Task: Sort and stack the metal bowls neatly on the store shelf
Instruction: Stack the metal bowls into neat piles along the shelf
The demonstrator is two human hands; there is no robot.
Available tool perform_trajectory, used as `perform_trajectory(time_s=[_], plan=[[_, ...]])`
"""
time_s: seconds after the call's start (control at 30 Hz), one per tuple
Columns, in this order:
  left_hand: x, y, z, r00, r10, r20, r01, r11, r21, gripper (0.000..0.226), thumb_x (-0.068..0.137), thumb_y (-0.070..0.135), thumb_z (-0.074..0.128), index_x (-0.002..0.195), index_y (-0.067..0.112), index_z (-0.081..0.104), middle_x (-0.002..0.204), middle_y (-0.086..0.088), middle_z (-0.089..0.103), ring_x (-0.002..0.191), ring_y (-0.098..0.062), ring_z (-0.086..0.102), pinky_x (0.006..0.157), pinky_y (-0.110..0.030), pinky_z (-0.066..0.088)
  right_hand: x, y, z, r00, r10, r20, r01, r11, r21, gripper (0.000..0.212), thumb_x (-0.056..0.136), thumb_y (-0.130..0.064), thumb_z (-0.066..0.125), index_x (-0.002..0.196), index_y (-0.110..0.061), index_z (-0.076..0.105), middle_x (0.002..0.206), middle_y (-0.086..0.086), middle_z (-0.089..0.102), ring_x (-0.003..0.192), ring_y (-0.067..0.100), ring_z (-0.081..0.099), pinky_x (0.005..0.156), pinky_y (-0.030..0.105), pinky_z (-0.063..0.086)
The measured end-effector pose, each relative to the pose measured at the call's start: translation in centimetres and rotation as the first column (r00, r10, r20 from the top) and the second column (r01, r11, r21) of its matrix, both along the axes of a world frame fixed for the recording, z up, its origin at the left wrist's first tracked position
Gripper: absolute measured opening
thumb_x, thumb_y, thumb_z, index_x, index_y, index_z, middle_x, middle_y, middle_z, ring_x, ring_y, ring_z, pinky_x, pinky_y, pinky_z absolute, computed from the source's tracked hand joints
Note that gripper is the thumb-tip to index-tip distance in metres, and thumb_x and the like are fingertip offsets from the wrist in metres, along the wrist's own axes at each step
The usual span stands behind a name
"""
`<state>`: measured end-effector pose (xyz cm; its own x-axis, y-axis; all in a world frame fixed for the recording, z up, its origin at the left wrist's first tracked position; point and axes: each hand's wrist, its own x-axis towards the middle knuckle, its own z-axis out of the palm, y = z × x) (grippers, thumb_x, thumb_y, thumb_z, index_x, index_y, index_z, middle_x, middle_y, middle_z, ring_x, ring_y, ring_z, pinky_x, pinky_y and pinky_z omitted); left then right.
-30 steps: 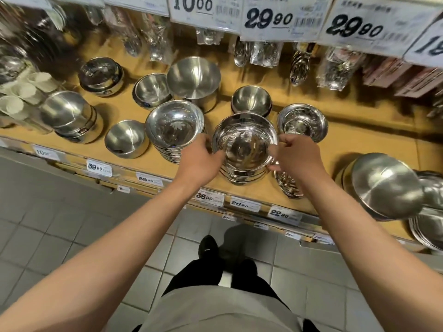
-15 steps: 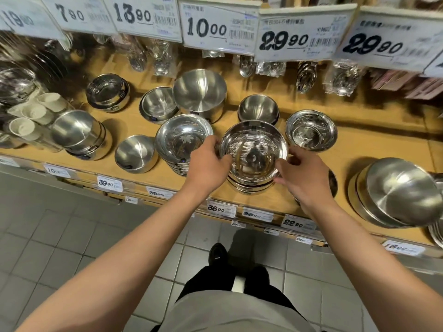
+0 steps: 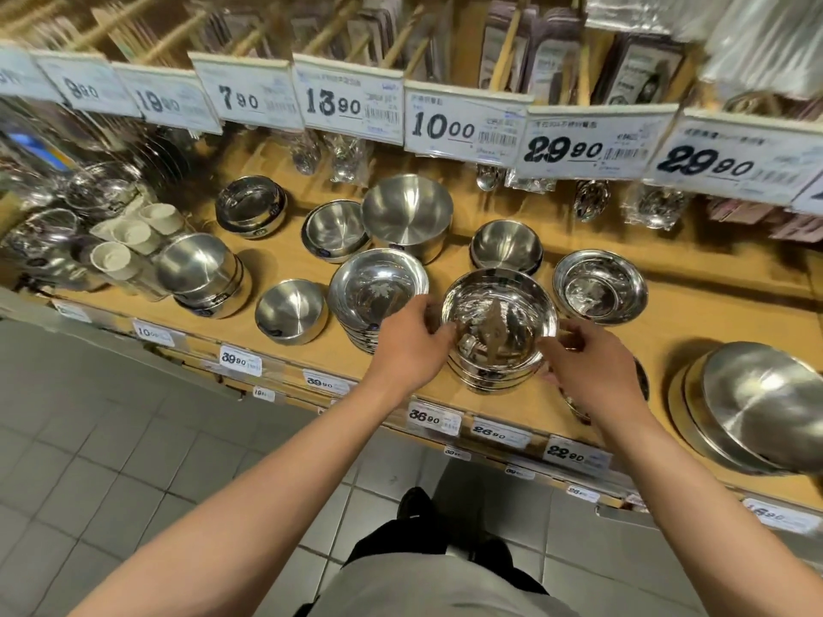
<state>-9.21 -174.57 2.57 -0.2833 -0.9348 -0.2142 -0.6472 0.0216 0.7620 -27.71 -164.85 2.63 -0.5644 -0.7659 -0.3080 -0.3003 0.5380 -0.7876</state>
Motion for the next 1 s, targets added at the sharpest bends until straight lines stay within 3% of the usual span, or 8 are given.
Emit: perform_trajectory(time_s=[0.1,0.23,0.37,0.47,0.53,0.63,0.83,1.0], plan=[[1.0,0.6,0.7,0.998,0.062,0.005,-0.061,0.998,-0.023,0.034,0.096,0.028,0.065,0.128,0.017,0.062,0.098,0.006,0.069,0.09,-0.013,0.064,0.075,-0.022,0.043,0.0,0.5,1.0,0.999,-0.015,-0.042,0.013,0.999,-0.046,0.008,0.093,-0.029,0.065,0.087,-0.027,0.06,0.084,-0.006,0.07,0.079,0.02,0.067,0.075,0.039,0.051],[3.3,2.3,1.5,0.988,0.147,-0.04,-0.148,0.989,-0.013,0.013,0.095,0.023,0.064,0.105,0.017,0.068,0.084,0.004,0.07,0.086,-0.024,0.068,0.083,-0.038,0.057,0.4,1.7,1.9,0.998,0.045,-0.042,-0.051,0.987,-0.155,0.017,0.091,-0.025,0.06,0.076,-0.026,0.052,0.068,-0.014,0.059,0.069,0.002,0.055,0.062,0.027,0.04],[6.6,5.0,1.6,0.955,0.27,-0.119,-0.264,0.962,0.065,0.009,0.096,0.016,0.063,0.104,0.019,0.066,0.078,0.005,0.065,0.075,-0.017,0.066,0.086,-0.05,0.061,0.7,3.3,2.2,0.994,0.106,0.04,-0.095,0.972,-0.214,0.015,0.095,-0.028,0.066,0.109,-0.031,0.066,0.092,-0.018,0.068,0.078,-0.006,0.064,0.065,0.011,0.047],[9.0,7.0,1.1,0.919,0.371,-0.132,-0.36,0.927,0.102,0.01,0.097,0.014,0.061,0.106,0.017,0.065,0.083,0.0,0.065,0.076,-0.017,0.066,0.088,-0.048,0.061,0.7,4.7,1.7,0.978,0.128,0.168,-0.102,0.983,-0.153,0.038,0.096,-0.032,0.065,0.133,-0.024,0.062,0.108,-0.007,0.068,0.099,0.011,0.065,0.092,0.038,0.057],[10.0,8.1,1.0,0.897,0.414,-0.156,-0.4,0.91,0.111,0.015,0.098,0.014,0.061,0.112,0.011,0.065,0.087,-0.003,0.064,0.08,-0.018,0.065,0.085,-0.042,0.062,0.5,5.6,1.5,0.971,0.122,0.206,-0.095,0.986,-0.133,0.039,0.096,-0.032,0.066,0.133,-0.024,0.062,0.112,-0.007,0.067,0.104,0.014,0.064,0.099,0.046,0.055],[10.2,9.3,1.2,0.865,0.444,-0.234,-0.428,0.896,0.118,0.012,0.099,0.013,0.06,0.11,0.013,0.064,0.088,-0.006,0.062,0.085,-0.019,0.063,0.078,-0.031,0.06,-0.7,7.0,1.4,0.974,0.073,0.213,-0.051,0.993,-0.106,0.033,0.095,-0.03,0.066,0.128,-0.022,0.066,0.116,-0.002,0.07,0.105,0.02,0.066,0.1,0.049,0.055],[7.4,10.7,1.2,0.832,0.44,-0.337,-0.422,0.897,0.129,0.022,0.097,0.008,0.059,0.118,0.013,0.061,0.086,-0.003,0.063,0.089,-0.017,0.065,0.075,-0.028,0.058,-4.6,10.5,1.0,0.984,-0.027,0.178,0.048,0.992,-0.117,0.016,0.097,-0.031,0.065,0.112,-0.027,0.067,0.112,0.001,0.071,0.103,0.023,0.067,0.097,0.048,0.055],[4.5,10.9,1.2,0.849,0.37,-0.378,-0.343,0.929,0.139,0.018,0.097,0.006,0.057,0.111,0.017,0.062,0.085,-0.004,0.062,0.085,-0.019,0.062,0.079,-0.032,0.059,-6.6,13.8,0.6,0.985,-0.068,0.156,0.088,0.988,-0.123,0.012,0.095,-0.019,0.065,0.097,-0.03,0.068,0.082,-0.003,0.068,0.088,0.026,0.067,0.089,0.05,0.056]])
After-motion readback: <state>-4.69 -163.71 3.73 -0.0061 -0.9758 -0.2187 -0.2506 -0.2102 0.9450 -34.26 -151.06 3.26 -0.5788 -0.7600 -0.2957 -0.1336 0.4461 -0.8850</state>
